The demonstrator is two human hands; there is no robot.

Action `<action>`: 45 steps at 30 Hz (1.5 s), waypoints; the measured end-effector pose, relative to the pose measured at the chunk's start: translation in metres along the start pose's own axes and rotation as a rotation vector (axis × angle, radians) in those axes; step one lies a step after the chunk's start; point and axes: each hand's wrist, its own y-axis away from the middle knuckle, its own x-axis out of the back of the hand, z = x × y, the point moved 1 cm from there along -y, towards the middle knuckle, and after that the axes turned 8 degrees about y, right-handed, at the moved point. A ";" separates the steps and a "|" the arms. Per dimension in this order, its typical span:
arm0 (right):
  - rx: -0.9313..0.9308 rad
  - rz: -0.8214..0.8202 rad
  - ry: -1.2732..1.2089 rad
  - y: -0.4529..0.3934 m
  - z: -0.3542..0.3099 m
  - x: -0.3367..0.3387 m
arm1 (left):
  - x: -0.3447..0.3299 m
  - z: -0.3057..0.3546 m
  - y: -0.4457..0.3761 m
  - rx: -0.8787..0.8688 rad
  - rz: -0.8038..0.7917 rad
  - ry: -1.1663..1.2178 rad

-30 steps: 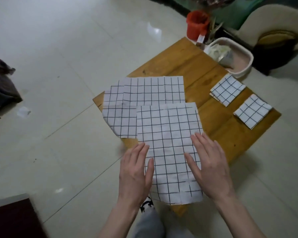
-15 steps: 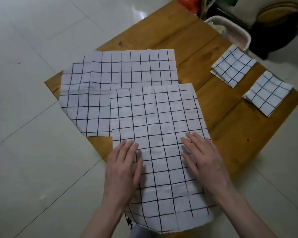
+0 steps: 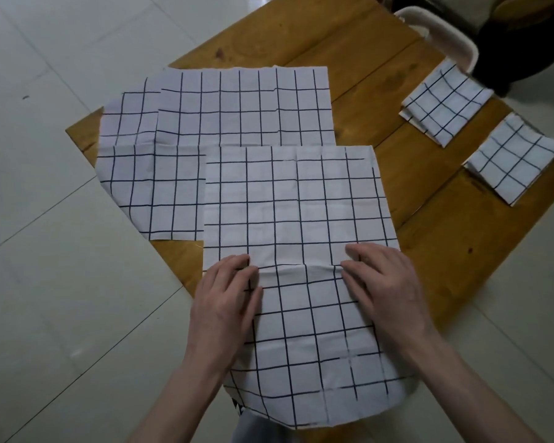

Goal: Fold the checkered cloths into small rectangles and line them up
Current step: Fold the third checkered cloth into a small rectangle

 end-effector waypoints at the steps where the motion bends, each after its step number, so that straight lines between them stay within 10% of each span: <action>1: 0.002 0.006 -0.015 0.000 0.001 0.001 | 0.001 0.000 -0.001 0.007 0.006 0.012; 29: 0.198 -0.238 0.000 -0.001 0.037 0.086 | 0.061 0.023 -0.031 -0.363 -0.053 0.059; 45: 0.250 0.050 0.098 -0.024 0.064 0.136 | 0.126 0.012 -0.074 -0.370 -0.016 -0.054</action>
